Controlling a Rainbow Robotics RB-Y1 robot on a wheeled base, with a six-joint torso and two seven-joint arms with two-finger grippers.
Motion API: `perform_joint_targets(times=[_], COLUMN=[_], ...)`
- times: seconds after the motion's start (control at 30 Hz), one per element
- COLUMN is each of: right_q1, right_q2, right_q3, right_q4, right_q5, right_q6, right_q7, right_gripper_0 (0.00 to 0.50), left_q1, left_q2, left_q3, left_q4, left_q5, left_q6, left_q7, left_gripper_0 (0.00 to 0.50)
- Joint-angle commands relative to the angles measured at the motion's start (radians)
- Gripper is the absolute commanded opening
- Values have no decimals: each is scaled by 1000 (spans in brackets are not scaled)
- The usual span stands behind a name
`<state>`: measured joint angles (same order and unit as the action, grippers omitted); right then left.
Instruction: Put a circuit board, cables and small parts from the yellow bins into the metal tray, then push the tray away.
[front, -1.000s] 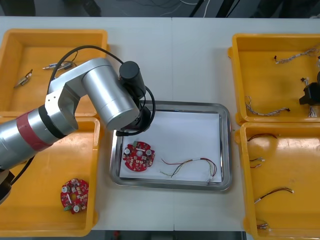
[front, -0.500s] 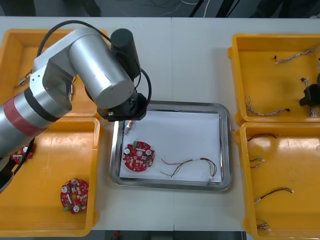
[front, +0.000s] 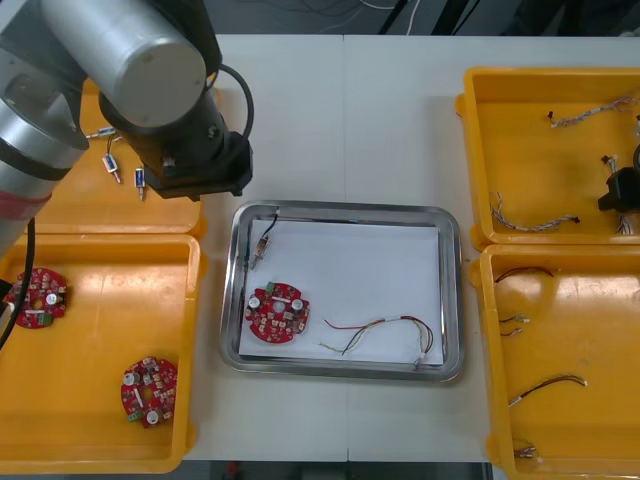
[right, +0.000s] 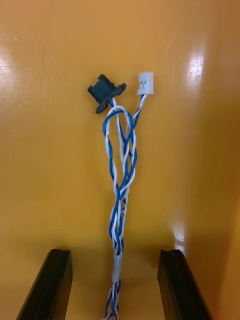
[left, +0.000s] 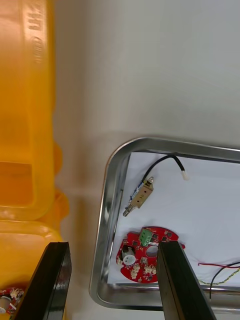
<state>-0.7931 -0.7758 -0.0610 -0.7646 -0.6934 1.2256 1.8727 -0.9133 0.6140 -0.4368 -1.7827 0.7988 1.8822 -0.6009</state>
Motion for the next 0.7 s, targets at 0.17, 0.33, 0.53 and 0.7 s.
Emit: perform_joint_targets(times=[0.17,0.33,0.53,0.7], right_q1=[-40,-34,-34,-49], right_q2=[10,9,9,7], right_q3=[15,15,13,7], right_q4=[1,-1,-1,-1], right_q5=[-8,-25,-25,-20], right_q6=[-9,-12,-12,14], right_q7=[-6,-4,-4,-1], right_gripper_0=[280,0,0,0], left_q1=[-49,-50,-87,-110], left_q2=[67,67,67,67], left_q3=[121,173,188,205], left_q4=[109,187,333,433], left_q5=[-3,-35,-79,-95], left_q6=[18,5,-66,-121], left_q7=[-215,-297,-389,-442], left_gripper_0=[500,500,500,500])
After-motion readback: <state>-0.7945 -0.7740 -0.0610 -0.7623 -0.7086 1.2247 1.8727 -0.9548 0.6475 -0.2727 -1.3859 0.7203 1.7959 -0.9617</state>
